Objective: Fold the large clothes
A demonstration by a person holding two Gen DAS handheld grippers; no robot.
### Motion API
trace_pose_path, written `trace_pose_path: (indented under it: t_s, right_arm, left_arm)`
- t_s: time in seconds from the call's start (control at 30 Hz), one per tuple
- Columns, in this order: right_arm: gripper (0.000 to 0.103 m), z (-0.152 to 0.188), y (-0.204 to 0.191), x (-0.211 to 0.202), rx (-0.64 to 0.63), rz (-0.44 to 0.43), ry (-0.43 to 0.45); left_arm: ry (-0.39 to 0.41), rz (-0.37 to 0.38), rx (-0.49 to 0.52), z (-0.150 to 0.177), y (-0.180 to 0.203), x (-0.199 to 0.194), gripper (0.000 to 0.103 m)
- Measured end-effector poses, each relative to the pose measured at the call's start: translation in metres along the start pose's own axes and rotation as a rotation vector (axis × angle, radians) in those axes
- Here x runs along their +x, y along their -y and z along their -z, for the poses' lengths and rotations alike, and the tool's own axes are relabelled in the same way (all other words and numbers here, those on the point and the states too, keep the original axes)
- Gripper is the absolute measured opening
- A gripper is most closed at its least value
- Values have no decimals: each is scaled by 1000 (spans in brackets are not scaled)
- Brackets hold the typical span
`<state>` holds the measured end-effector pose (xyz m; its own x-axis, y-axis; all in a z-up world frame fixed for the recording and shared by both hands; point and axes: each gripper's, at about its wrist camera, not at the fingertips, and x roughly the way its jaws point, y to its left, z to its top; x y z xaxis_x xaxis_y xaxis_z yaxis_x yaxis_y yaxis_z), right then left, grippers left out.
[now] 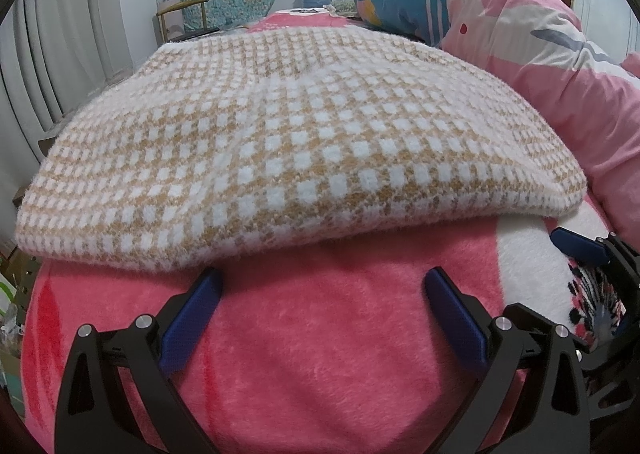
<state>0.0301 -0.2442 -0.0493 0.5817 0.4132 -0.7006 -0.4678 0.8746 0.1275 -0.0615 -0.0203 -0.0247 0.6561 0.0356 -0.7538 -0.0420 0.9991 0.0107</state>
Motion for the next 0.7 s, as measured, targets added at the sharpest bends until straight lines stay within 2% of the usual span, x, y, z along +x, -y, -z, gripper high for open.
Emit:
trace_pose_path:
  t_s: [0.7]
  right_arm:
    - [95, 0, 0, 0, 0, 0, 1]
  left_arm:
    - [3, 10, -8, -5, -5, -7, 99]
